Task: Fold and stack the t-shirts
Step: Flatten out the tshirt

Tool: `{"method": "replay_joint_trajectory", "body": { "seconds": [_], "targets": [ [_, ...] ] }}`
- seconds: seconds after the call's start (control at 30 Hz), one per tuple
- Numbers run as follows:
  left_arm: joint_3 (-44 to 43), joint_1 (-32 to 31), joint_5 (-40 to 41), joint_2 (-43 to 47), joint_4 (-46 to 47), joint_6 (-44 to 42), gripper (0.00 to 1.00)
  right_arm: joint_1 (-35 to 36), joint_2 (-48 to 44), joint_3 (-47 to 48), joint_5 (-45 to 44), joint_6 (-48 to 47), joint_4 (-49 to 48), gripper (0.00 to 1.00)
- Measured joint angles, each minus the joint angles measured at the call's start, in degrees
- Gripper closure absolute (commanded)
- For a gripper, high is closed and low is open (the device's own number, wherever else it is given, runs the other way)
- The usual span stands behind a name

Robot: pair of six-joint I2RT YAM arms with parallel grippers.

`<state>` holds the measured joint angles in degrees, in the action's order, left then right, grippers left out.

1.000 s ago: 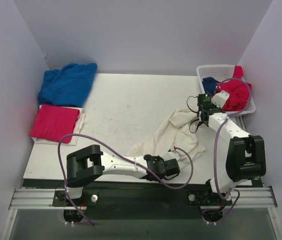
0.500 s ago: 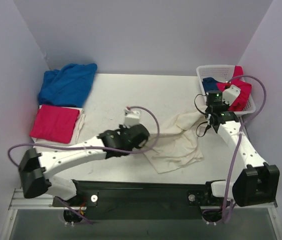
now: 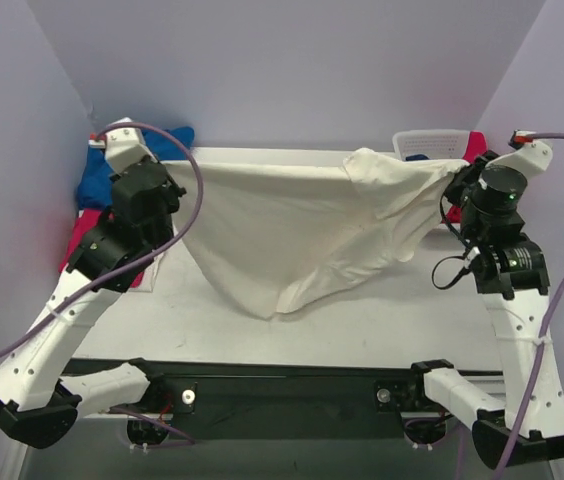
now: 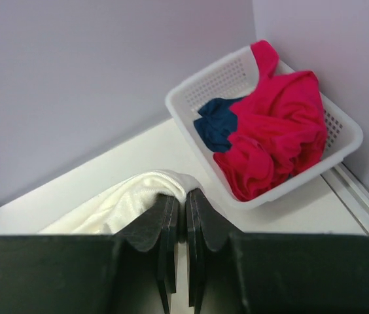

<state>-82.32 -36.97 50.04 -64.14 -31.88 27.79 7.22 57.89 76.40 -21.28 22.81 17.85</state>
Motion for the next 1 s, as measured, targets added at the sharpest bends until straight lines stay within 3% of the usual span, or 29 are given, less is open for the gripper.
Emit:
{"method": "replay_joint_trajectory", "body": {
  "seconds": [0.2, 0.4, 0.57, 0.77, 1.0],
  "targets": [
    [-9.0, 3.9, 0.7, 2.2, 7.0, -9.0, 1.0, 0.1, -3.9, 6.6, 6.8, -3.3, 0.5, 1.0],
    [-16.8, 4.0, 0.1, 3.4, 12.1, -16.4, 1.0, 0.4, -9.0, 4.4, 11.7, -4.0, 0.4, 1.0],
    [-17.5, 4.0, -0.9, 6.1, 12.1, -19.5, 1.0, 0.4, -16.5, -1.2, 16.7, -2.5, 1.7, 1.0],
    [-17.5, 4.0, -1.3, 10.3, 11.5, -21.5, 1.0, 0.4, -22.9, -1.0, 22.8, -0.1, 2.6, 1.0],
    [-18.8, 4.0, -0.9, 11.9, 13.2, -24.7, 1.0, 0.4, -23.8, 1.5, 27.7, 1.4, 1.5, 1.0]
  ]
}}
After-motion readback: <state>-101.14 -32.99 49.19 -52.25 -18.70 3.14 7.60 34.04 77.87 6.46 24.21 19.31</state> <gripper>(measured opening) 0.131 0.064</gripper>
